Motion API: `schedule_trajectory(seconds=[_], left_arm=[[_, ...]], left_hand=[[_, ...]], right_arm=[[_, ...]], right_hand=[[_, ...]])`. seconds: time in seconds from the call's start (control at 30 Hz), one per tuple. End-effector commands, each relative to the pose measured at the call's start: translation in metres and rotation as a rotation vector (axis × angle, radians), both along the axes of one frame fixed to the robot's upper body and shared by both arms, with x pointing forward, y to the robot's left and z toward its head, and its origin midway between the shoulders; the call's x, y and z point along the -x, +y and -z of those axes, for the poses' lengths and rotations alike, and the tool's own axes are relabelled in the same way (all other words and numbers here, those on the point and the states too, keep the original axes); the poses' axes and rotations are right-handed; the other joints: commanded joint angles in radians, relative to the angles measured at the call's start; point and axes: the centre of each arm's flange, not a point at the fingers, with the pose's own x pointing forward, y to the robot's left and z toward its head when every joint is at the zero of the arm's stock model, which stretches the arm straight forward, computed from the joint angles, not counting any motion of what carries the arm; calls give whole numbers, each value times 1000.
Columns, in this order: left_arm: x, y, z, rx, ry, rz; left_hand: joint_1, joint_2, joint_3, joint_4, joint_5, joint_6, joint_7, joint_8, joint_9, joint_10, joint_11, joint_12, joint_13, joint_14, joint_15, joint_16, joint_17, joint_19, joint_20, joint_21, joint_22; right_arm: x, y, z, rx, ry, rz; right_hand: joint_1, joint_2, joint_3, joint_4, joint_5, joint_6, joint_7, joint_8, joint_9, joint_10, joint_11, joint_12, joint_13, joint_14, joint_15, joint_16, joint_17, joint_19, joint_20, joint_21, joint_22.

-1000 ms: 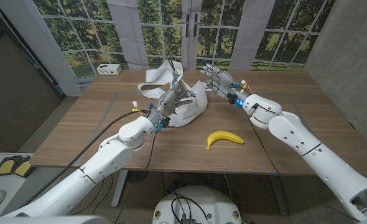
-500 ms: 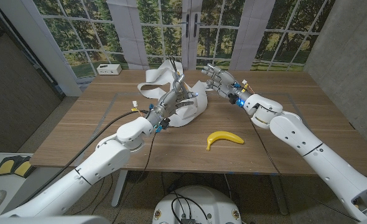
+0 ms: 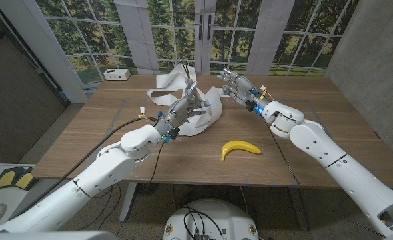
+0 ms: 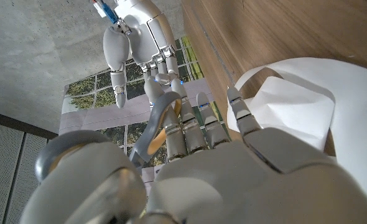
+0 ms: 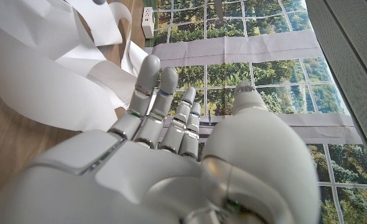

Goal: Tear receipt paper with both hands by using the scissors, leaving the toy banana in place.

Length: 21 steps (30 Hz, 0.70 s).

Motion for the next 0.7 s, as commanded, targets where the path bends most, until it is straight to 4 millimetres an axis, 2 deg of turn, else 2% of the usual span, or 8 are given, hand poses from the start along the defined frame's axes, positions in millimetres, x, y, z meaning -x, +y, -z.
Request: schedule_trajectory(seconds=[0.03,0.4,0.7], left_arm=[[16,9,3,-16,2,19],[26,17,11,3,28,11],[31,25,17,3,48,-1]], left_hand=[[-63,-52,-23,26,10,36,50,135,174,4,4,-5,1,-13,1,-6,1,-14,2,-6,-1],[-71,-50,-21,21,15,36,50,128,161,0,0,-13,4,-16,4,-9,-3,-21,2,-16,-1],[-76,-48,-19,17,19,35,49,131,164,1,3,-21,4,-17,5,-12,-7,-22,2,-24,-1]], right_arm=[[-4,-1,1,19,-4,14],[-13,-3,-3,87,-28,62],[-19,-3,-8,136,-52,89]], right_hand=[[0,10,-1,-6,-1,-3,0,5,2,2,3,-1,-1,10,-158,-4,2,-6,-105,2,2],[4,12,-2,-12,-1,-9,1,4,1,1,2,-1,-3,11,-158,-7,3,-8,-104,3,2],[23,15,2,-25,-1,-10,-3,5,1,1,0,0,-1,12,-158,-3,7,-15,-109,4,6]])
